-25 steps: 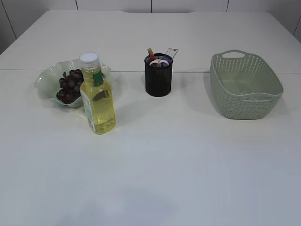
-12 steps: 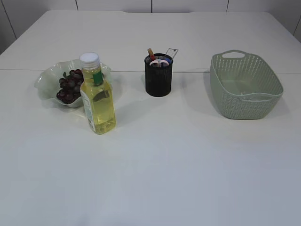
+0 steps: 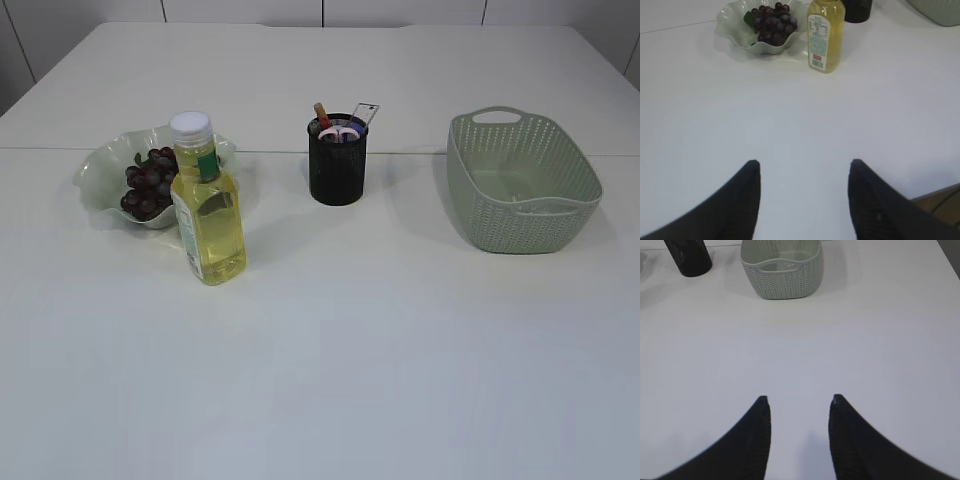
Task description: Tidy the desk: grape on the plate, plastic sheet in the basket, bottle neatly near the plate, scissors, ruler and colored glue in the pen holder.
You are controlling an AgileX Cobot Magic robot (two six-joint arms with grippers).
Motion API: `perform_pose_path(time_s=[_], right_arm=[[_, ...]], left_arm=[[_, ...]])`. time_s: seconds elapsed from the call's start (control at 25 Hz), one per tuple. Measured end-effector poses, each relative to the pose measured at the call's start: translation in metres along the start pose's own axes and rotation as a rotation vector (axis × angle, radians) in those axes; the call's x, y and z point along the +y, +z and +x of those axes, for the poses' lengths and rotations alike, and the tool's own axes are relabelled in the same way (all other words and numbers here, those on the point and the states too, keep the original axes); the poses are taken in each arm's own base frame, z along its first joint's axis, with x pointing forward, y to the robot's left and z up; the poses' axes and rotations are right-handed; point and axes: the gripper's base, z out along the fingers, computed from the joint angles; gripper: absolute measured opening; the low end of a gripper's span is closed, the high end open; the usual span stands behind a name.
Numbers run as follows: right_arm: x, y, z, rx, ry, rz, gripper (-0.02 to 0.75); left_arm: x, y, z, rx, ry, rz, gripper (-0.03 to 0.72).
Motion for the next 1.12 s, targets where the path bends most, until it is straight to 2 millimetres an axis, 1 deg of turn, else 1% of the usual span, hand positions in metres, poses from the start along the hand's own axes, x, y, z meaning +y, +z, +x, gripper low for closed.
perform_pose_path(time_s=[0.16, 0.32, 0.52, 0.64, 0.84, 1.12], right_arm=[[-0.0005, 0.0004, 0.0001, 0.0, -0.021, 0.006, 0.322], [-0.0003, 0.0014, 0.0009, 0.005, -0.052, 0.005, 0.323], [0.0029, 0.0013, 0.0012, 0.007, -0.084, -0.031, 0.372], [0.0033, 0.0013, 0.0013, 0.007, -0.087, -0.035, 0.386], [0.0035, 0.0013, 0.0012, 0.006, -0.088, -0.036, 0.387], [0.0037, 0.0012, 0.0013, 0.006, -0.084, -0.032, 0.387]], left_arm=[[0.0045, 0.0008, 0.0014, 0.01, -0.021, -0.049, 0.414], [0.0052, 0.0011, 0.0016, 0.011, -0.038, -0.057, 0.414], [0.0052, 0.0011, 0.0016, 0.011, -0.038, -0.057, 0.409], [0.0052, 0.0011, 0.0016, 0.011, -0.039, -0.057, 0.405], [0.0048, 0.0011, 0.0016, 0.011, -0.041, -0.053, 0.401], [0.0048, 0.0011, 0.0016, 0.011, -0.042, -0.053, 0.367]])
